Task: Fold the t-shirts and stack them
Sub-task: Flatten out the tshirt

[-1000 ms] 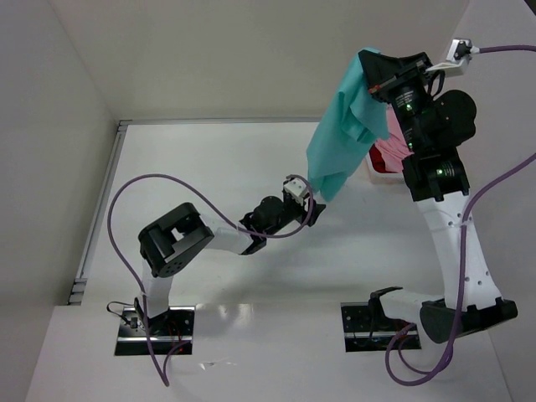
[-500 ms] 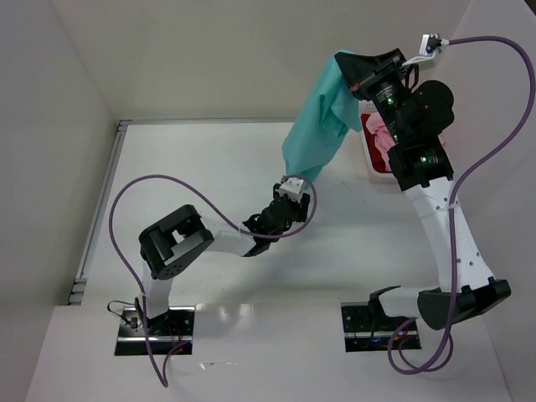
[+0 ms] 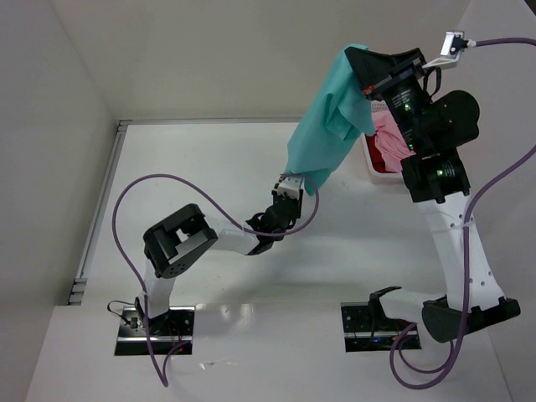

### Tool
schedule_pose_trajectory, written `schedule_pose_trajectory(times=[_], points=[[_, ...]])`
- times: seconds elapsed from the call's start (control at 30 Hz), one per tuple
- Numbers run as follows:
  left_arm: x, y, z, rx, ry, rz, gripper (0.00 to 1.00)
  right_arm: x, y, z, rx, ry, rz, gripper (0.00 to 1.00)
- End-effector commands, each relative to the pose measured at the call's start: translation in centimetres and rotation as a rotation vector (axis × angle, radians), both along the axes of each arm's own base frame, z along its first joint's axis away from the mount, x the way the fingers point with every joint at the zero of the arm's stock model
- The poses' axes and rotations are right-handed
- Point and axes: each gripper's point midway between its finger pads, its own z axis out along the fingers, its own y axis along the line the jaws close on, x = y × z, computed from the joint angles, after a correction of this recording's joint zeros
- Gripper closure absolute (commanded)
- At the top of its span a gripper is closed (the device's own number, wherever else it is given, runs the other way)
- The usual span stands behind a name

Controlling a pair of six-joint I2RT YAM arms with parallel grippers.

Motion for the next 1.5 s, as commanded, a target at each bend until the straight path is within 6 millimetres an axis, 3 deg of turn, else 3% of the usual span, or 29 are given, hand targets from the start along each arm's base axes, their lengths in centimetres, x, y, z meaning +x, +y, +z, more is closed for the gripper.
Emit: schedule_pose_trajectory(times=[0.0,0.03,0.1,0.13,0.27,0.3,0.37,0.4,0.5,0.57,0.6,0.73,0.8,1.0,1.1,1.17,1.2,1.33,1.4,1.47], points=[[0.7,-1.3,2.4,-0.07,-0.063,-0.006,0.65,-4.0,-0.5,4.1,0.038,-0.131,0.027,0.99],[0.6,-1.6,2.6,-0.078,-0.067,-0.017,0.9,-3.9,-0.5,3.9,0.036,-0.122,0.027,0.99],[0.2,-1.7,2.6,-0.07,-0.076,-0.052,0.99,-3.9,-0.5,3.9,0.036,-0.122,0.027,0.99],[-0.3,-2.4,3.6,-0.101,-0.102,-0.106,1.0,-3.9,-0.5,3.9,0.036,-0.122,0.027,0.99],[-1.6,-2.5,4.7,-0.127,-0.125,-0.182,1.0,-3.5,-0.6,3.5,0.032,-0.114,0.012,0.99],[-1.5,-2.4,6.2,-0.15,-0.143,-0.194,1.0,-3.1,-0.9,3.3,0.04,-0.099,-0.008,0.99],[-2.4,-2.0,6.1,-0.146,-0.134,-0.244,1.0,-2.9,-1.1,3.1,0.036,-0.092,-0.026,0.99],[-2.5,-1.5,7.7,-0.167,-0.154,-0.256,1.0,-2.2,-1.1,2.8,0.028,-0.084,-0.042,0.99],[-3.6,-0.7,9.4,-0.193,-0.162,-0.353,1.0,-1.3,-1.4,2.3,0.028,-0.064,-0.072,0.99],[-4.1,-0.7,9.1,-0.196,-0.111,-0.402,1.0,-1.3,-1.4,2.3,0.028,-0.064,-0.072,0.99],[-4.6,-1.2,9.6,-0.204,-0.114,-0.463,0.88,-1.2,-1.4,2.6,0.031,-0.073,-0.072,0.99],[-5.2,-2.2,8.0,-0.151,-0.096,-0.538,0.52,-1.5,-1.0,2.8,0.031,-0.082,-0.045,0.99],[-5.0,-3.1,7.5,-0.148,-0.087,-0.562,0.48,-1.6,-0.9,2.8,0.027,-0.083,-0.037,0.99],[-4.1,-4.5,5.2,-0.135,-0.049,-0.569,0.43,-1.9,-0.8,3.1,0.025,-0.093,-0.029,0.99],[-2.6,-4.7,5.7,-0.16,-0.055,-0.503,0.43,-1.9,-0.8,3.1,0.025,-0.093,-0.029,0.99],[-1.5,-4.4,5.1,-0.159,-0.049,-0.44,0.43,-2.2,-0.4,3.1,0.021,-0.093,-0.005,0.99],[-1.4,-4.8,5.9,-0.17,-0.066,-0.428,0.43,-2.2,-0.4,3.1,0.021,-0.093,-0.005,0.99],[0.0,-5.2,5.4,-0.159,-0.075,-0.383,0.43,-2.8,-0.3,3.3,0.022,-0.101,0.016,0.99],[0.4,-5.5,4.6,-0.139,-0.073,-0.384,0.46,-3.1,-0.1,3.5,0.027,-0.107,0.032,0.99],[0.2,-6.1,4.2,-0.137,-0.069,-0.393,0.56,-3.2,0.0,3.5,0.029,-0.105,0.045,0.99]])
